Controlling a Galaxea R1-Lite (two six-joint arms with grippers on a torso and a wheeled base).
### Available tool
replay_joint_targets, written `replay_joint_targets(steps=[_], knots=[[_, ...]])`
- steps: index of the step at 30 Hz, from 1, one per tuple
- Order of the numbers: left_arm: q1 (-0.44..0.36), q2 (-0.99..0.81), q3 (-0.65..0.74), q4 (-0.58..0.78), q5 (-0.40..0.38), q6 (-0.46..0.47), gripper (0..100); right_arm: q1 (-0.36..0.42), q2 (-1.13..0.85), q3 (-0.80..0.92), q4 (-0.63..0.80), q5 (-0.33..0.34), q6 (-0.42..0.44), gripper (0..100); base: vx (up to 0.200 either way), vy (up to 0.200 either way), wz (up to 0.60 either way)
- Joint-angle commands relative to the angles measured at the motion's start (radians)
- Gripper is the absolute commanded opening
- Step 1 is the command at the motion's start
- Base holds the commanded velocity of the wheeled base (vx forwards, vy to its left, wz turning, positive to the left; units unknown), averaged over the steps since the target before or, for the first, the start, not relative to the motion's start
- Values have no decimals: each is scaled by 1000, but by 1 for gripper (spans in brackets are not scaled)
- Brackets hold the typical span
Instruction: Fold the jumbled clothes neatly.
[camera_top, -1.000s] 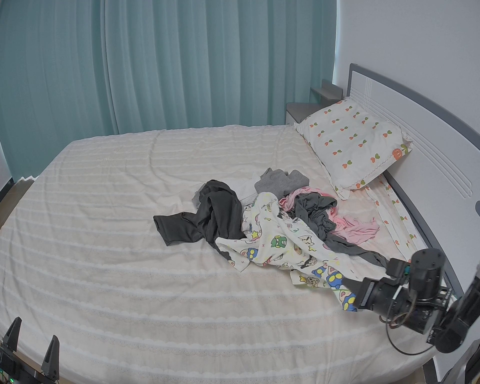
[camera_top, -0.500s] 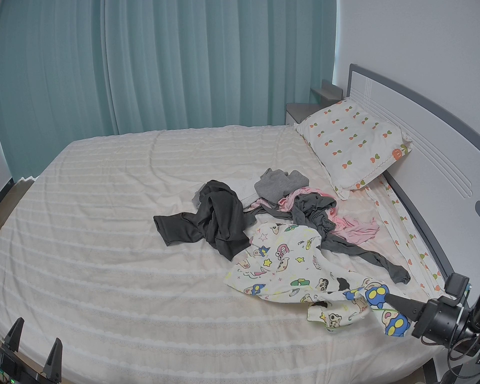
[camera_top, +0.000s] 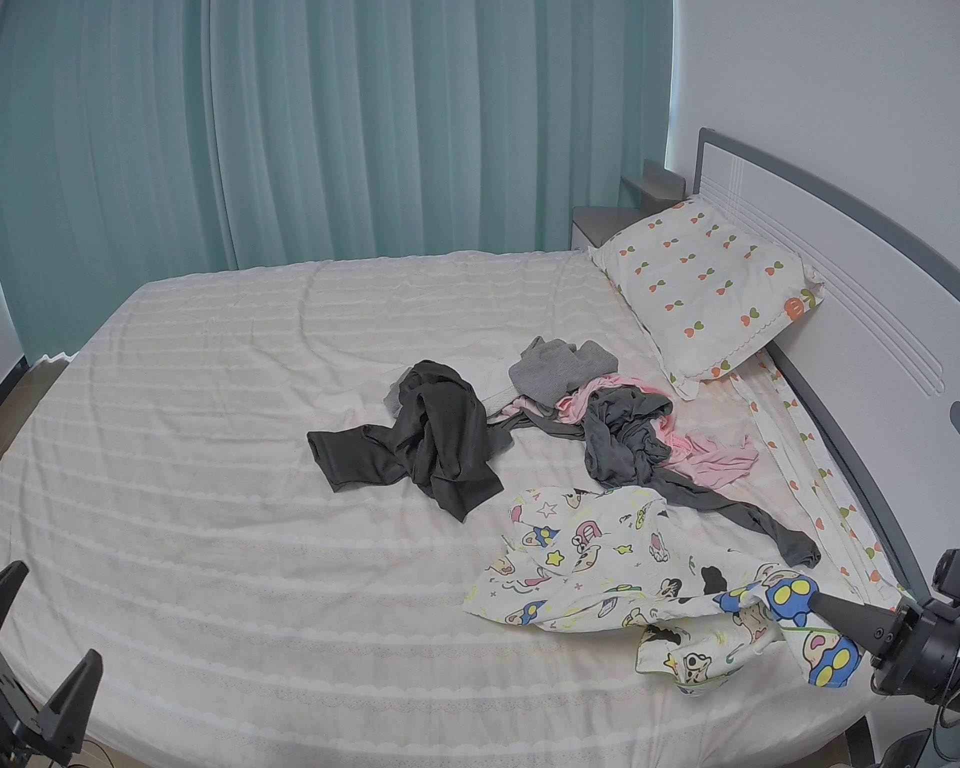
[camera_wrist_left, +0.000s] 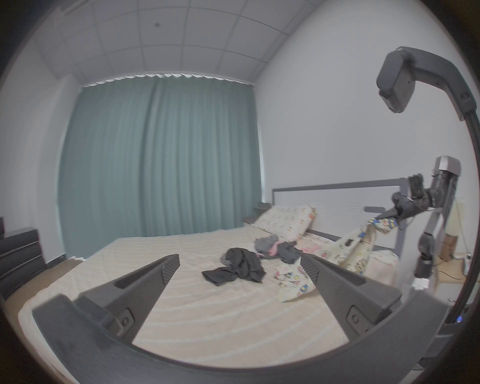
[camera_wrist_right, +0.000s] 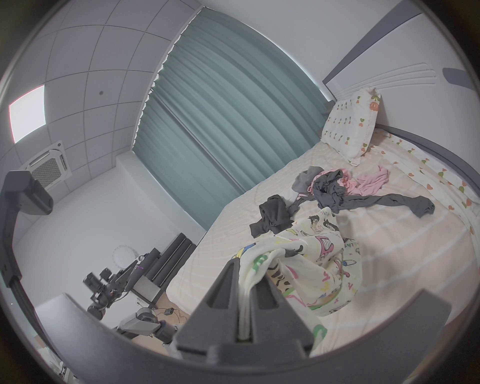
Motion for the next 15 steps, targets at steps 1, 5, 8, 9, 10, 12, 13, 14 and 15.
replay_joint_targets(steps=[1,5,8,9,10,12,13,14,15], knots=[[-275,779,-108,-51,-264,134,100,-4,-5,-77,26,109,-23,0,0,0,0],[-422,997,-121,-125,-260,134,100,-7,35,-112,28,142,-19,0,0,0,0],[-438,1210,-119,-295,-221,132,100,-9,114,-129,23,147,-2,0,0,0,0],[-438,1265,-118,-344,-215,131,100,-9,133,-139,20,148,9,0,0,0,0],[-438,1336,-113,-418,-211,126,100,-7,156,-151,17,158,32,0,0,0,0],[-439,1444,-105,-551,-206,118,100,-7,186,-181,17,190,86,0,0,0,0],[-442,1489,-99,-605,-203,108,100,-9,199,-200,17,213,112,0,0,0,0],[-451,1523,-96,-642,-202,89,100,-9,210,-217,17,234,135,0,0,0,0],[-459,1546,-96,-666,-200,68,100,-10,216,-232,15,248,149,0,0,0,0]])
